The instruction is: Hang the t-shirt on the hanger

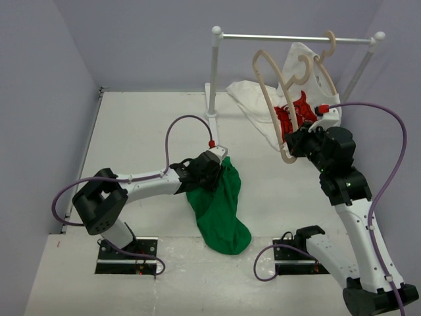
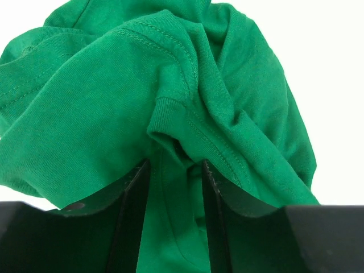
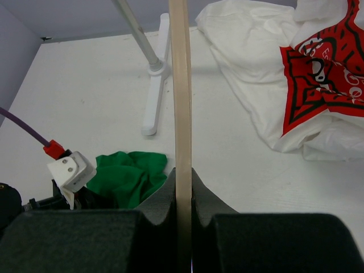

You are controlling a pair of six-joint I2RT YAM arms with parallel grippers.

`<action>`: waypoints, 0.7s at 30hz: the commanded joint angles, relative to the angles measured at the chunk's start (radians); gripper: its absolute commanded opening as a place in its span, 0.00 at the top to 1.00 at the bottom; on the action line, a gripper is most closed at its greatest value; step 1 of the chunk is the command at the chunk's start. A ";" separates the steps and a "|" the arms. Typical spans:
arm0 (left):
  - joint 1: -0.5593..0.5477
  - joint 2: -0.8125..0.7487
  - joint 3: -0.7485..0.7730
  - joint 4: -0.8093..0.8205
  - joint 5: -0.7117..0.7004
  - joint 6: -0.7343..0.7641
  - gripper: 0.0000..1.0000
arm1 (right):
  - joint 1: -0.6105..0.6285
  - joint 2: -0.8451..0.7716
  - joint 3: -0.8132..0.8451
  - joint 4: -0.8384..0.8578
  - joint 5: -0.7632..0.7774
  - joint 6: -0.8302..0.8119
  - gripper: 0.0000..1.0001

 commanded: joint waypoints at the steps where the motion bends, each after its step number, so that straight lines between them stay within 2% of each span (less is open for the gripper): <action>1: 0.001 -0.009 0.037 0.014 -0.012 -0.005 0.58 | 0.000 0.004 -0.001 0.070 -0.030 -0.006 1.00; 3: 0.001 0.005 0.040 0.014 -0.010 -0.005 0.63 | 0.000 0.004 0.000 0.070 -0.032 -0.007 1.00; 6: 0.001 0.023 0.044 0.004 -0.022 -0.005 0.80 | 0.000 -0.001 -0.001 0.068 -0.030 -0.009 1.00; 7: 0.001 0.026 0.045 -0.002 -0.024 -0.005 0.81 | 0.000 -0.001 -0.002 0.068 -0.030 -0.009 1.00; 9: 0.001 0.024 0.054 -0.019 -0.062 -0.007 0.90 | 0.000 -0.001 -0.003 0.068 -0.033 -0.009 1.00; 16: 0.014 -0.050 0.092 -0.103 -0.199 -0.023 1.00 | 0.000 0.003 -0.009 0.081 -0.100 -0.001 1.00; 21: 0.083 -0.133 0.105 -0.112 -0.215 -0.041 1.00 | 0.002 0.005 -0.026 0.090 -0.193 0.018 1.00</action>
